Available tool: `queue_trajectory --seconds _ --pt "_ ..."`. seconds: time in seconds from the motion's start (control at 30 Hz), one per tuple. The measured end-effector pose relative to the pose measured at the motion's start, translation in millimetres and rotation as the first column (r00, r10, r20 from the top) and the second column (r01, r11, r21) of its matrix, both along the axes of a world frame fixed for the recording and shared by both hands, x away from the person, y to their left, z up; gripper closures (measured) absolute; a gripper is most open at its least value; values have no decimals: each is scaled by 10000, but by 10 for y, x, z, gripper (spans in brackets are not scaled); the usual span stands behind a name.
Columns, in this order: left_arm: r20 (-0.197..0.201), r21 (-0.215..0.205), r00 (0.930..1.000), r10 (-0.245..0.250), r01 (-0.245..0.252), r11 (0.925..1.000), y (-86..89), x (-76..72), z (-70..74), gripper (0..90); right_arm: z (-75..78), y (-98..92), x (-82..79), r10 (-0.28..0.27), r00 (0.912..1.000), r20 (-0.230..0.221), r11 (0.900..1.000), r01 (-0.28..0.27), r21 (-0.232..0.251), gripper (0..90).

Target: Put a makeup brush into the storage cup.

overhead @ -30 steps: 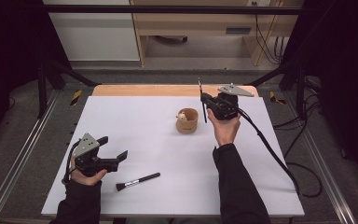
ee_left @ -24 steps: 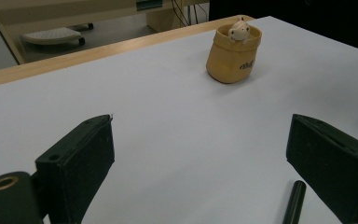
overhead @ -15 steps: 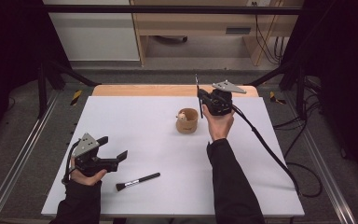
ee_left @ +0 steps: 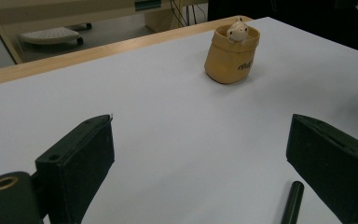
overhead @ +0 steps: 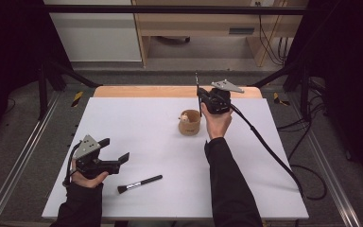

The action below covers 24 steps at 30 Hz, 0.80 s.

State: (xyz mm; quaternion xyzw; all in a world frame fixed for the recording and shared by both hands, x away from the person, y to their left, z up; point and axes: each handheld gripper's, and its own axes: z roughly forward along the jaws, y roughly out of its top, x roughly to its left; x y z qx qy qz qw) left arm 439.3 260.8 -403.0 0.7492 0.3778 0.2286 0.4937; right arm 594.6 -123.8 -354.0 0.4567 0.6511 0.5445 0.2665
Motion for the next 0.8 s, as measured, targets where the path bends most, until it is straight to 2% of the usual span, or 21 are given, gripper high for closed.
queue_trajectory --seconds 0.33,0.8 --pt "-18 -20 10000 -19 19 10000 -2 1 -3 69 -18 68 69 -29 9999 118 10000 29 -35 860" --pt "-7 -11 10000 -45 45 10000 -9 0 -5 68 -106 146 163 12 10000 -1 9999 -12 -110 860"
